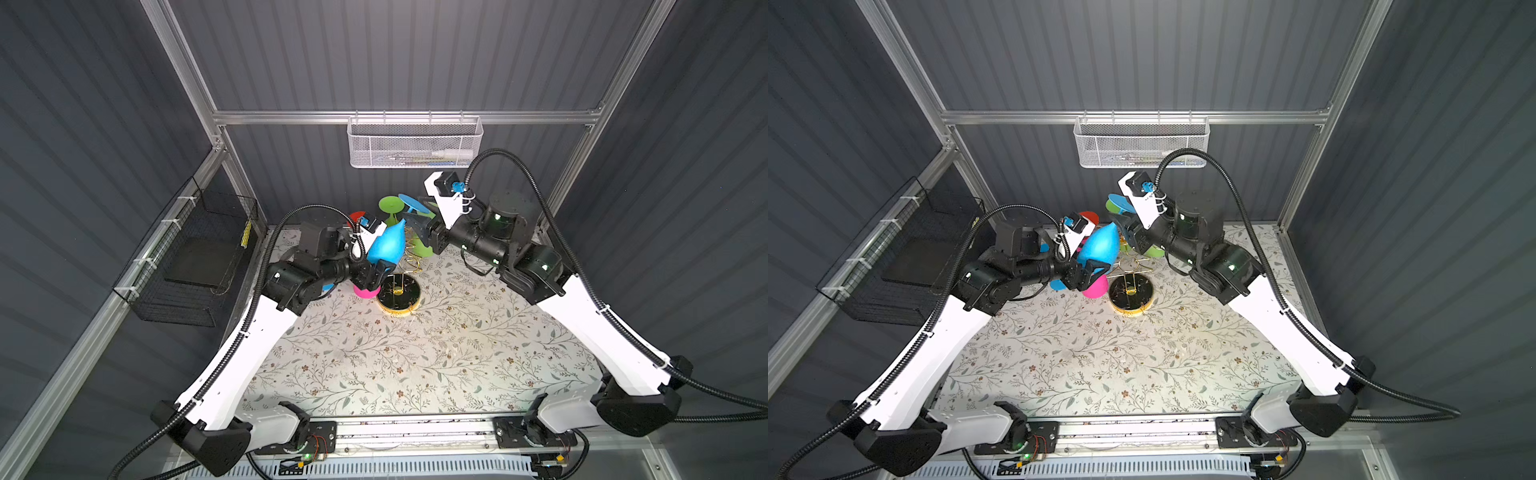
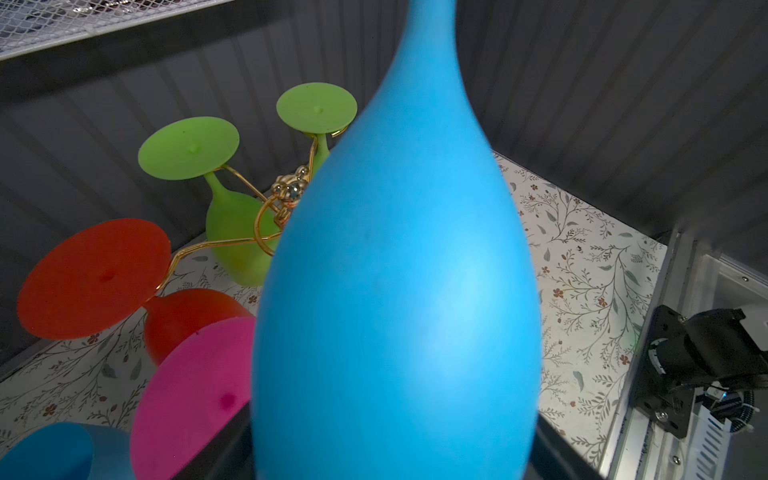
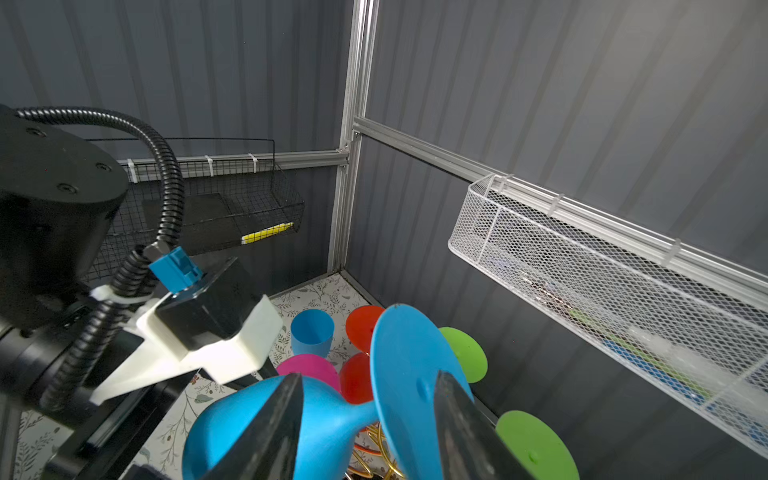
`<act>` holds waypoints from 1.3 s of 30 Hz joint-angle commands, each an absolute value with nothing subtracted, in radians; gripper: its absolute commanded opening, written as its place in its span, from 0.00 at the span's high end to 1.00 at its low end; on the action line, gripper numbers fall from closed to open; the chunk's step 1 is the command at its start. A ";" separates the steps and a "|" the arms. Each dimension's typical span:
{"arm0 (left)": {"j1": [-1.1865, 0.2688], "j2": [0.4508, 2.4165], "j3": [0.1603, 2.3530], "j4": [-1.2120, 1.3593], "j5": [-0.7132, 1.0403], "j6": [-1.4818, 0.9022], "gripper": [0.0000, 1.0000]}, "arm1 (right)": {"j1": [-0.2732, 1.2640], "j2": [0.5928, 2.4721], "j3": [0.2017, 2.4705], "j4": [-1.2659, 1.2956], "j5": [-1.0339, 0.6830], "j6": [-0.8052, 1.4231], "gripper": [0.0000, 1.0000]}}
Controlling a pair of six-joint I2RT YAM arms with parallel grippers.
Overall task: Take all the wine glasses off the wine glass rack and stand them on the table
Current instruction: 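Lift the blue glass clear of the rack with both grippers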
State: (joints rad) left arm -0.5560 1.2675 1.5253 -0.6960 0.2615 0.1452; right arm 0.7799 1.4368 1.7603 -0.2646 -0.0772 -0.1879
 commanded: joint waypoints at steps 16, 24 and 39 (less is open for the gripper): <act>-0.561 1.206 1.542 -0.693 0.302 0.184 0.23 | 0.784 1.493 1.842 -0.335 -0.032 -0.290 0.64; -0.561 1.201 1.540 -0.694 0.297 0.195 0.23 | 0.784 1.484 1.839 -0.341 -0.041 -0.299 0.81; -0.561 1.142 1.474 -0.613 0.275 0.225 0.18 | 0.783 1.460 1.816 -0.341 0.006 -0.254 1.00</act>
State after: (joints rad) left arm -0.5560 1.1545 1.4994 -0.6746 0.2756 0.1864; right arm 0.7612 1.4837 1.8191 -0.3645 0.0296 -0.3183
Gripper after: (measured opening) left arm 0.819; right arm 0.072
